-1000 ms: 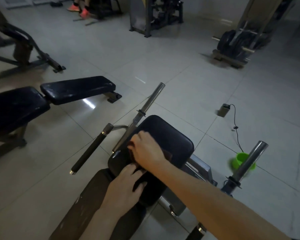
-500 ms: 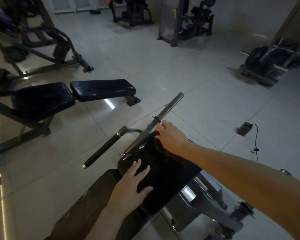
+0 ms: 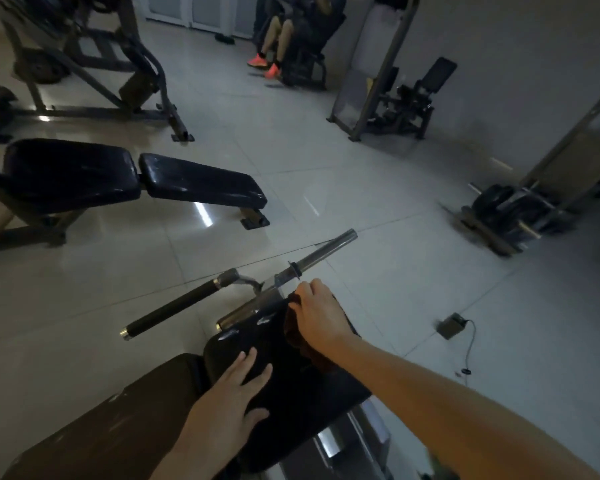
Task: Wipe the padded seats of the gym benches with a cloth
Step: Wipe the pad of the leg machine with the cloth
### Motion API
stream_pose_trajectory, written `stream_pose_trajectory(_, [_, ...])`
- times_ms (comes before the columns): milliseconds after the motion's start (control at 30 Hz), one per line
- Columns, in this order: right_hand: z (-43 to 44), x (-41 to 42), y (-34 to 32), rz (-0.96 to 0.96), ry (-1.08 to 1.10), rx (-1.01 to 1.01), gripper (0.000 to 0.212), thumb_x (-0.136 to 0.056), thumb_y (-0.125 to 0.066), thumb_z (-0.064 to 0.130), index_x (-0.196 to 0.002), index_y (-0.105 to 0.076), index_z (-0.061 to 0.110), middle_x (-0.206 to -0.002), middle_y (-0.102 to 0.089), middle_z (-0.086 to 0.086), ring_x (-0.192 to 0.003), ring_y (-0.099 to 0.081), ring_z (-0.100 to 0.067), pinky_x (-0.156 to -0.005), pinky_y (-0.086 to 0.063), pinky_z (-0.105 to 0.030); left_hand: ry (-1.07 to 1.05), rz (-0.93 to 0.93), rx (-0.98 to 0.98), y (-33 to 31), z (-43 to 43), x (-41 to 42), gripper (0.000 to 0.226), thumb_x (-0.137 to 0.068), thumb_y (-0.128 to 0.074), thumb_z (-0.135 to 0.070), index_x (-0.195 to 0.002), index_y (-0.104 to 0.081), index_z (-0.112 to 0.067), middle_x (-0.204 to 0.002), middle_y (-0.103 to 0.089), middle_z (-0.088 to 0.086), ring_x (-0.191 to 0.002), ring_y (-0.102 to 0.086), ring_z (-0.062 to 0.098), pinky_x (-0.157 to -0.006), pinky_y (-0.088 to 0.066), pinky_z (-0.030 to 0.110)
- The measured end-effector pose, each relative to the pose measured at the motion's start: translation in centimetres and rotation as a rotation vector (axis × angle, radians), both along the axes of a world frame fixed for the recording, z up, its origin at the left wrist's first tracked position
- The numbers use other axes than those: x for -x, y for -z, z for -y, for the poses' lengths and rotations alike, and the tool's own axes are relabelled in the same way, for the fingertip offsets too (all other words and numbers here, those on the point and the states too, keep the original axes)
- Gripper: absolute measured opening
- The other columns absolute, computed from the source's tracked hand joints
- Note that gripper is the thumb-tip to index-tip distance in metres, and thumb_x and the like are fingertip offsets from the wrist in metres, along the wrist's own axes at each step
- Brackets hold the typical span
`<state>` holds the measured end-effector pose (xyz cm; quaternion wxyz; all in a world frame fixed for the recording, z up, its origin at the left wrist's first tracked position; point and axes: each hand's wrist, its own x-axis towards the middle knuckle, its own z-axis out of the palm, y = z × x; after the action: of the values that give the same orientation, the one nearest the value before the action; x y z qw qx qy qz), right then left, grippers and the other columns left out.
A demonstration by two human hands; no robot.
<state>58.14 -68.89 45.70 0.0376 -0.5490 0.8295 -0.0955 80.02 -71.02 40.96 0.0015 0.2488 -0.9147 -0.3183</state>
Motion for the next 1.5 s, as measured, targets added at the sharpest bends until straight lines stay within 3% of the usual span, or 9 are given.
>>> stream_pose_trajectory(167, [-1.2, 2.2, -1.6, 0.057, -0.097, -0.162, 0.025, -0.103, -0.047, 0.029, -0.121, -0.049, 0.012, -0.119, -0.046, -0.006, -0.107, -0.049, -0.021, -0.093, -0.047, -0.035, -0.015, -0.047, 0.005, -0.5, -0.6, 0.6, 0.069, -0.097, -0.053, -0.046, -0.153, -0.012, -0.046, -0.161, 0.015, -0.017, -0.146, 0.015, 0.001, -0.118, -0.022, 0.021])
stream_pose_trajectory(267, [-1.4, 1.1, -0.1, 0.014, -0.053, -0.007, 0.022, -0.104, -0.045, 0.028, -0.117, -0.052, 0.012, -0.115, -0.047, -0.004, -0.100, -0.048, -0.015, -0.089, -0.048, -0.028, -0.032, -0.048, -0.008, -0.9, -0.8, 0.4, 0.069, -0.097, -0.053, -0.043, -0.153, -0.013, -0.044, -0.161, 0.014, -0.016, -0.146, 0.015, 0.002, -0.118, -0.023, 0.023])
stream_pose_trajectory(467, [1.5, -2.2, 2.8, -0.034, 0.164, 0.212, 0.017, -0.102, -0.043, 0.025, -0.107, -0.054, 0.012, -0.109, -0.051, -0.002, -0.096, -0.048, -0.014, -0.086, -0.050, -0.034, -0.052, -0.061, -0.017, -0.4, -0.6, 0.4, 0.070, -0.096, -0.057, -0.041, -0.153, -0.017, -0.044, -0.161, 0.009, -0.019, -0.146, 0.012, 0.000, -0.118, -0.021, 0.022])
stream_pose_trajectory(667, [1.4, -6.4, 3.5, -0.033, -0.242, 0.048, 0.031, -0.103, -0.034, 0.030, -0.116, -0.055, 0.011, -0.114, -0.049, -0.003, -0.096, -0.043, -0.010, -0.090, -0.039, -0.022, -0.205, -0.135, 0.004, -0.4, -0.2, -0.3, 0.050, -0.089, -0.062, -0.050, -0.136, -0.051, -0.038, -0.153, -0.029, -0.018, -0.145, -0.015, 0.002, -0.114, -0.027, 0.020])
stream_pose_trajectory(800, [2.0, -3.0, 2.5, -0.049, -0.244, 0.043, 0.022, -0.103, -0.045, 0.028, -0.117, -0.056, 0.014, -0.116, -0.051, -0.001, -0.100, -0.049, -0.012, -0.093, -0.047, -0.027, -0.321, -0.164, 0.005, 0.3, 0.4, -1.1, 0.056, -0.092, -0.057, -0.051, -0.144, -0.042, -0.036, -0.150, -0.031, -0.019, -0.140, -0.025, -0.001, -0.111, -0.032, 0.021])
stream_pose_trajectory(1000, [1.3, -0.2, 2.1, -0.048, 0.293, 0.192, 0.025, -0.104, -0.043, 0.029, -0.117, -0.056, 0.012, -0.110, -0.051, -0.003, -0.098, -0.048, -0.012, -0.090, -0.048, -0.028, -0.395, -0.109, -0.006, 0.2, 0.9, -1.2, 0.089, -0.086, -0.059, -0.061, -0.155, -0.014, -0.030, -0.161, -0.009, -0.010, -0.148, -0.011, 0.009, -0.116, -0.029, 0.029])
stream_pose_trajectory(1167, [1.2, -6.8, 3.1, 0.045, 0.035, 0.082, 0.028, -0.104, -0.043, 0.030, -0.125, -0.054, 0.015, -0.120, -0.050, -0.002, -0.102, -0.049, -0.010, -0.095, -0.047, -0.028, -0.486, 0.004, 0.023, 0.7, 1.7, -1.5, 0.126, -0.073, -0.060, -0.076, -0.153, 0.018, -0.018, -0.163, 0.015, 0.004, -0.149, 0.016, 0.018, -0.121, 0.001, 0.038])
stream_pose_trajectory(1367, [1.4, -5.7, 2.2, -0.068, -0.291, -0.036, 0.030, -0.103, -0.043, 0.032, -0.127, -0.053, 0.016, -0.123, -0.049, -0.003, -0.108, -0.050, -0.013, -0.099, -0.045, -0.030, -0.464, 0.150, -0.036, 0.6, 2.2, -2.4, 0.132, -0.071, -0.056, -0.082, -0.152, 0.021, -0.012, -0.161, 0.022, 0.008, -0.148, 0.020, 0.024, -0.120, 0.005, 0.042])
stream_pose_trajectory(1500, [1.4, -0.9, 1.7, -0.076, 0.175, 0.123, 0.025, -0.102, -0.047, 0.027, -0.118, -0.057, 0.012, -0.113, -0.051, -0.004, -0.100, -0.052, -0.017, -0.092, -0.049, -0.035, -0.485, 0.196, -0.099, 1.3, 2.0, -3.3, 0.130, -0.070, -0.053, -0.085, -0.155, 0.011, -0.012, -0.163, 0.013, 0.008, -0.150, 0.013, 0.026, -0.123, -0.003, 0.048])
